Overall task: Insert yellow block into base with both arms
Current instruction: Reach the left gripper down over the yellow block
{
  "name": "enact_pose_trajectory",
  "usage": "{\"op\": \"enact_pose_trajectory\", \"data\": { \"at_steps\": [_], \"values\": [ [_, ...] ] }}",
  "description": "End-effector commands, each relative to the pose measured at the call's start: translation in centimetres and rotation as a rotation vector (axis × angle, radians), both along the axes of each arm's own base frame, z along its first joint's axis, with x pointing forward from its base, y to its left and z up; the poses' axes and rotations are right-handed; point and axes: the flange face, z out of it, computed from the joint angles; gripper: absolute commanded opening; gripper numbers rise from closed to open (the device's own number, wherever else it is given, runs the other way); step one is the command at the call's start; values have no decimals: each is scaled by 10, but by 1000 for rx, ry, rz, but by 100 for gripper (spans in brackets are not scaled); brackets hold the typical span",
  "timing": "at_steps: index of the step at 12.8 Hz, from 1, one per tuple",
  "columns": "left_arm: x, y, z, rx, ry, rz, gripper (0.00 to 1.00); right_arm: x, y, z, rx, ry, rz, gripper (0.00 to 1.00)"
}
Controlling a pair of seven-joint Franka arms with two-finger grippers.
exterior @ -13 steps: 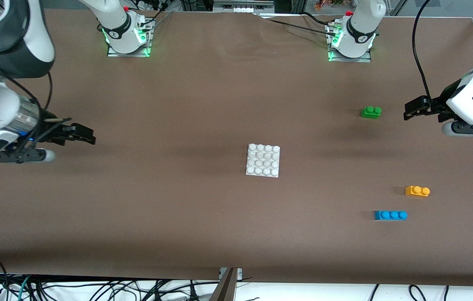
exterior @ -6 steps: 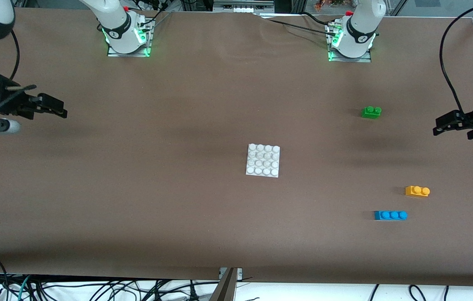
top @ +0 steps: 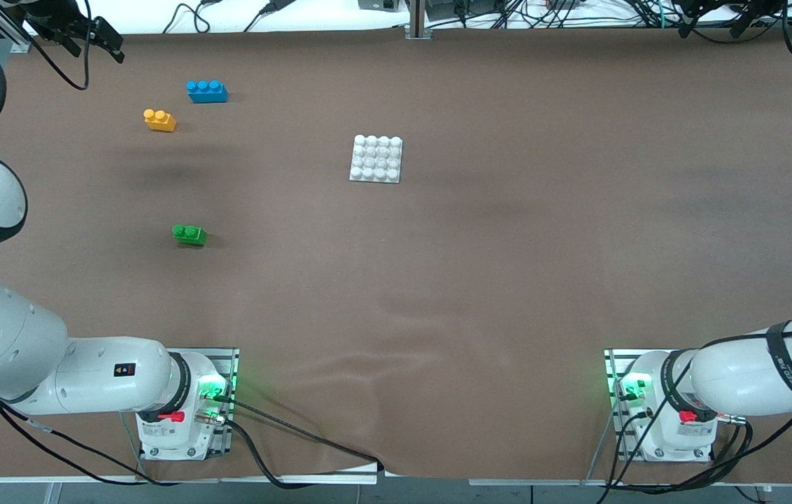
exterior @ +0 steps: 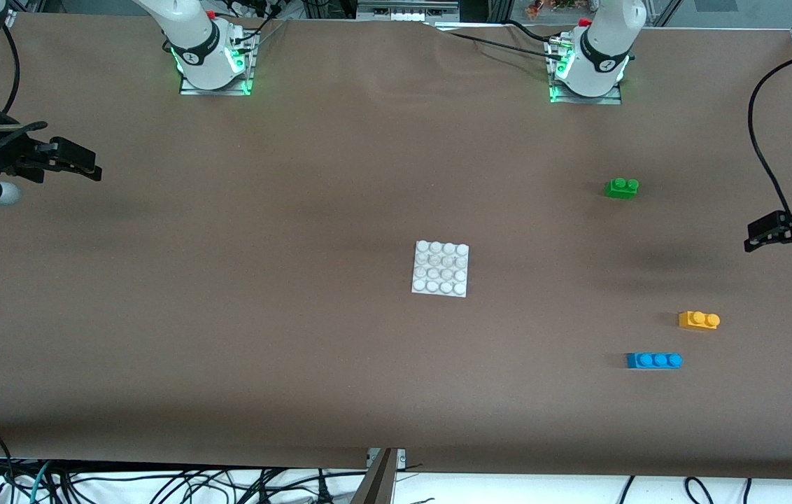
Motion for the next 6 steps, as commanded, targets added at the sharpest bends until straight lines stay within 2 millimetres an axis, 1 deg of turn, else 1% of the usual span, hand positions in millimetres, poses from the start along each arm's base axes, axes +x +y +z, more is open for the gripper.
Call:
{"op": "enact_pose_trajectory", "data": {
  "at_steps": [1,3,5,6],
  "values": [
    [17,4,-35,33,-55,-27,100,-1,5,3,-24,5,13,100],
    [21,5,-63,47,-90,-29,100,0,5,4,-23,2,11,100],
    [25,6,-86,53,-91,-31,100,1,6,13,-27,-16,17,100],
    [29,6,-97,59,-101,-32,100,1,6,13,-24,-13,20,100]
  ]
}}
